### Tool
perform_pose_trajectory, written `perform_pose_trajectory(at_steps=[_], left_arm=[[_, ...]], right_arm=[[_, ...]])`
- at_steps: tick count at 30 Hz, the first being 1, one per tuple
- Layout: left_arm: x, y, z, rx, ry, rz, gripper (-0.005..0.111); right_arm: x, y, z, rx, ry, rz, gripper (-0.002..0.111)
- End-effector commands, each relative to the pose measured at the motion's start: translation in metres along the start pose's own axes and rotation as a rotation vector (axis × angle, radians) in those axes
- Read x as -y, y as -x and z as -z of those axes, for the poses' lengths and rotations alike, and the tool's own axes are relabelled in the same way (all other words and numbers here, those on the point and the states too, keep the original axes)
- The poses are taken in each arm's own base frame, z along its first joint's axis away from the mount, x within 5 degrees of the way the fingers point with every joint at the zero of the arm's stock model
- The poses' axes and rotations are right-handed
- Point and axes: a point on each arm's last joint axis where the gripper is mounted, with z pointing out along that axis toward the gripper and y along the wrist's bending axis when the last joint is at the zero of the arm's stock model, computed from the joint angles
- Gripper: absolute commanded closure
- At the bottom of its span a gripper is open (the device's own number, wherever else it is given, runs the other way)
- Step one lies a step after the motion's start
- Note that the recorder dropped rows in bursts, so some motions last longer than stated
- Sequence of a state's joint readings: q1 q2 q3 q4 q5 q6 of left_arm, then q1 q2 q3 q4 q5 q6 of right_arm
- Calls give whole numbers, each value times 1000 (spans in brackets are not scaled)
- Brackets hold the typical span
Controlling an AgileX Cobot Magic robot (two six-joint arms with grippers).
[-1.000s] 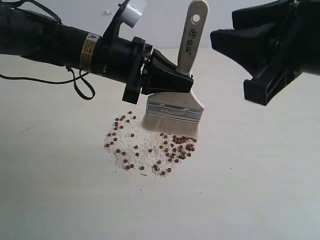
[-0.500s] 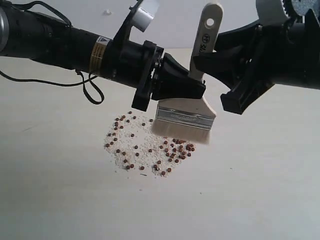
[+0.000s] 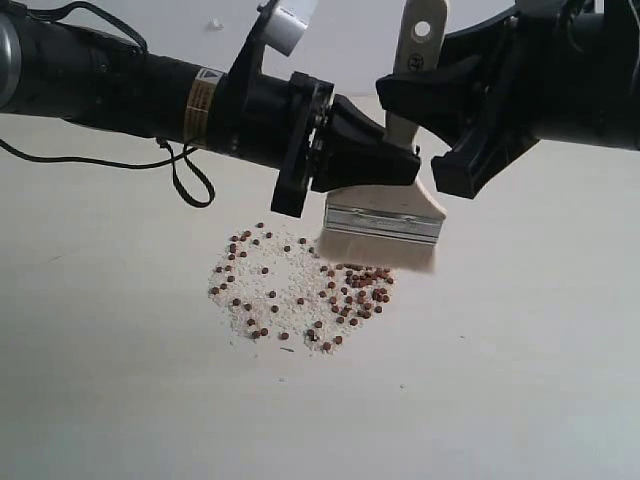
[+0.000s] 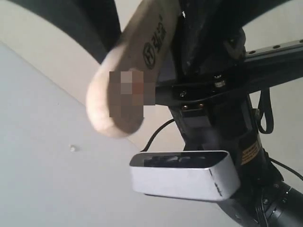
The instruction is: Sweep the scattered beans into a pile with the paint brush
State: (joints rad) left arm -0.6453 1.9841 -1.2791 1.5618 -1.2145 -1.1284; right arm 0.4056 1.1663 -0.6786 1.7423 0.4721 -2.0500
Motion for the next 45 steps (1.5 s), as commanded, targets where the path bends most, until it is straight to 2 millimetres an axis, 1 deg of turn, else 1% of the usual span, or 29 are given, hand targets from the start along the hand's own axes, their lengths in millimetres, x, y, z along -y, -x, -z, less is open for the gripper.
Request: perform_pose_trajectory(at_steps=[1, 3, 8, 12, 14, 15, 17, 19, 21, 22, 24, 27, 29, 31, 32, 36, 41, 42, 43, 44, 45], left_arm=[[1, 10, 0, 58, 15, 0, 107], [1, 10, 0, 58, 15, 0, 107], [1, 11, -1, 61, 15, 2, 107], [0, 12, -1, 75, 21, 7, 107], [1, 13, -2, 80, 19, 9, 107], [1, 13, -3, 79, 18, 9, 107], [2, 13, -4, 81, 16, -7, 107], [2, 14, -5, 87, 17, -11, 107], [1, 16, -4, 113, 30, 0, 106], [0, 17, -4, 128, 37, 4, 103], [-1, 20, -4, 155, 50, 15, 93], [-2, 22, -3, 183, 64, 21, 65], [-3, 23, -3, 192, 72, -3, 40], [-3, 25, -3, 209, 83, -17, 25], [-4, 25, -3, 210, 85, -27, 23], [-4, 24, -1, 205, 95, -90, 26], [-8, 20, 6, 172, 99, -102, 26], [-12, 19, 14, 170, 122, -100, 30], [-15, 18, 17, 167, 146, -96, 36], [-23, 16, 27, 156, 206, -83, 54], [-27, 15, 32, 148, 232, -75, 64]], right_arm=[[-2, 3, 0, 20, 25, 7, 72], [-2, 5, 0, 26, 28, 9, 74], [0, 18, 0, 67, 37, -1, 74], [-1, 21, 1, 83, 58, -14, 76], [-1, 21, 1, 83, 58, -15, 80], [-1, 21, 1, 83, 58, -15, 84], [-1, 21, 1, 82, 58, -23, 94], [-1, 21, 1, 82, 58, -23, 106], [-1, 21, 1, 80, 54, -38, 108], [-1, 21, 1, 79, 53, -38, 108], [0, 20, 1, 76, 45, -39, 108], [2, 19, 0, 62, 16, -39, 108], [5, 18, 0, 47, -16, -38, 108], [7, 17, 0, 37, -37, -13, 108], [8, 16, 0, 33, -45, 6, 108], [11, 19, 1, 26, -77, 72, 108], [41, 34, 8, -32, -350, 87, 108], [54, 42, 14, -61, -485, 85, 108], [58, 45, 17, -69, -530, 84, 108], [68, 50, 24, -96, -638, 84, 108], [72, 49, 28, -121, -698, 75, 108]])
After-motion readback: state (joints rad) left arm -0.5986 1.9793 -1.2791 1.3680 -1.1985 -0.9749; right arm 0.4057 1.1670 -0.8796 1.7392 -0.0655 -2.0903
